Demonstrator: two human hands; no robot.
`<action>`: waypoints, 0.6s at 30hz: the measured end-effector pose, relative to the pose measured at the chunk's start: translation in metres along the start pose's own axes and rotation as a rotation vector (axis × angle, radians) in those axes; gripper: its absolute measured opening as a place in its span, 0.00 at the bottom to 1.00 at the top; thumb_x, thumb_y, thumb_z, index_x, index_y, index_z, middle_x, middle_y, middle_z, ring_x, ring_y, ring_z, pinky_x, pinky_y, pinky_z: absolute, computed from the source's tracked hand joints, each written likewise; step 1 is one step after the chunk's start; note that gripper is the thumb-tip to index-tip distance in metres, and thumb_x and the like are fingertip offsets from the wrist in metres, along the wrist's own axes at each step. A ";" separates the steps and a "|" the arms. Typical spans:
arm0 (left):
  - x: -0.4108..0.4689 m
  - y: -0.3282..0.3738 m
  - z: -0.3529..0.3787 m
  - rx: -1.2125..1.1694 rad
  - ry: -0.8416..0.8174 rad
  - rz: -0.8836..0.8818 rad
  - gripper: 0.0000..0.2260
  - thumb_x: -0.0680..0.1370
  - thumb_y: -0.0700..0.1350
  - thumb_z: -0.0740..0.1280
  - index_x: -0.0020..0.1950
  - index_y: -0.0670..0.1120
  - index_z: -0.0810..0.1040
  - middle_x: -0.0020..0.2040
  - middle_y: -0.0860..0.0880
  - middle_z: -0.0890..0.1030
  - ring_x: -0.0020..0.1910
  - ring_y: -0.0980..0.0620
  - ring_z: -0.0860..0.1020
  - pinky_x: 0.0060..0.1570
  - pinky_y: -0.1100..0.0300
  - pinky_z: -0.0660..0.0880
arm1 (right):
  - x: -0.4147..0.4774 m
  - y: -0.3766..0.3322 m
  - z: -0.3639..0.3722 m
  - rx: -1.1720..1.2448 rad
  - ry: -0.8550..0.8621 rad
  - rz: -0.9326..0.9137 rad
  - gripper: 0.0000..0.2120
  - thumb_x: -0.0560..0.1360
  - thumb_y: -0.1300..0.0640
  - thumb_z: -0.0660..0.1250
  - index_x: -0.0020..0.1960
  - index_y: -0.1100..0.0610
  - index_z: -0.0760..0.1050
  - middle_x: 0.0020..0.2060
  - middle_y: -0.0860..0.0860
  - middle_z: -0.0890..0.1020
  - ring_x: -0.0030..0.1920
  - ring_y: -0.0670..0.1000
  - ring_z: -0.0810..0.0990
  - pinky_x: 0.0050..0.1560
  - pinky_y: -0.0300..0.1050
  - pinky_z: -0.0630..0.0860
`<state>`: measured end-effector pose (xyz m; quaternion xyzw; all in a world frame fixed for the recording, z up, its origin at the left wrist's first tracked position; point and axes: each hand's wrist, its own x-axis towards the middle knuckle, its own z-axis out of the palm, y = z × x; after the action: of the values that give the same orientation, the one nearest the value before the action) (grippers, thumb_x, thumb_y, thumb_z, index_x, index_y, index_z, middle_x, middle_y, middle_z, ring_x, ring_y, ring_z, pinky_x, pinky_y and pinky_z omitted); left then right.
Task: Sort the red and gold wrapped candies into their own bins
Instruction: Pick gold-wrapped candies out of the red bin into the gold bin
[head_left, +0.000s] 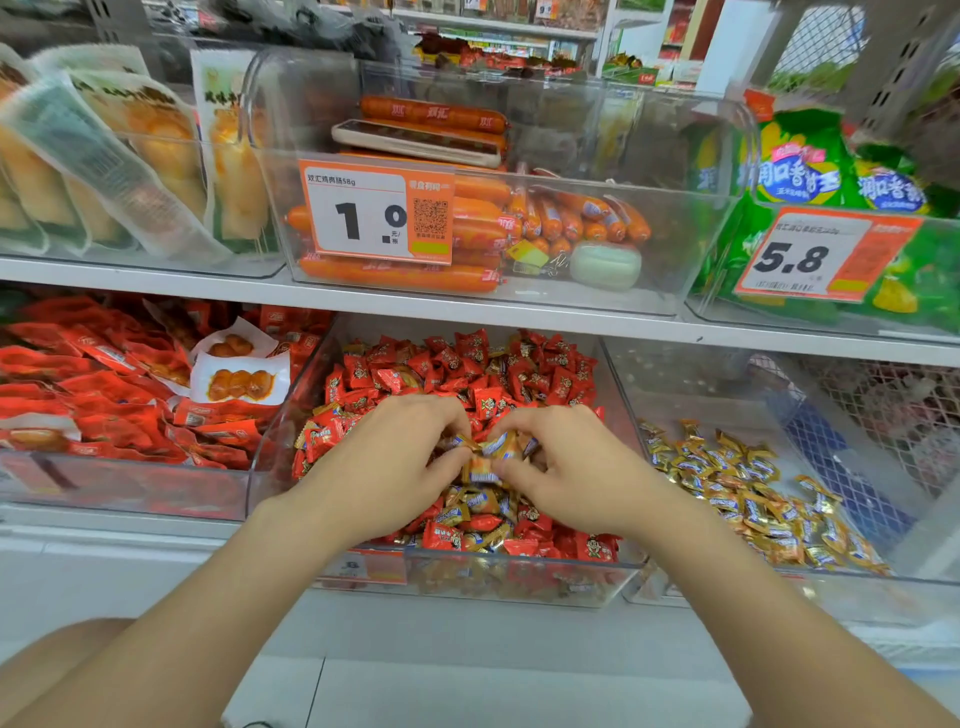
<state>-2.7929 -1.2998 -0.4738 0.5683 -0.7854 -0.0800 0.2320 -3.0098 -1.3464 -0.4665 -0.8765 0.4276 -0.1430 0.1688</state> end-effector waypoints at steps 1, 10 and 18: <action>-0.001 0.002 -0.001 -0.031 0.015 -0.003 0.01 0.82 0.51 0.67 0.51 0.56 0.76 0.43 0.59 0.78 0.44 0.60 0.76 0.45 0.57 0.75 | -0.002 0.000 -0.005 0.045 0.013 0.035 0.10 0.82 0.48 0.69 0.62 0.47 0.79 0.26 0.45 0.80 0.29 0.43 0.78 0.38 0.40 0.70; -0.009 0.008 -0.007 -0.046 -0.155 0.025 0.09 0.81 0.43 0.60 0.45 0.55 0.74 0.45 0.57 0.74 0.46 0.59 0.73 0.46 0.59 0.72 | -0.013 0.007 -0.020 0.554 0.093 0.337 0.06 0.83 0.54 0.68 0.59 0.47 0.81 0.40 0.58 0.84 0.33 0.55 0.88 0.46 0.73 0.79; -0.004 0.009 -0.003 0.293 -0.365 -0.027 0.22 0.72 0.70 0.72 0.53 0.54 0.85 0.47 0.57 0.75 0.48 0.55 0.76 0.49 0.53 0.78 | -0.005 -0.004 -0.014 1.232 0.108 0.588 0.09 0.81 0.67 0.68 0.61 0.68 0.78 0.56 0.66 0.82 0.43 0.58 0.88 0.38 0.42 0.81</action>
<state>-2.7985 -1.2929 -0.4681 0.5824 -0.8099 -0.0694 0.0001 -3.0156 -1.3428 -0.4531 -0.4596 0.4962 -0.3521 0.6469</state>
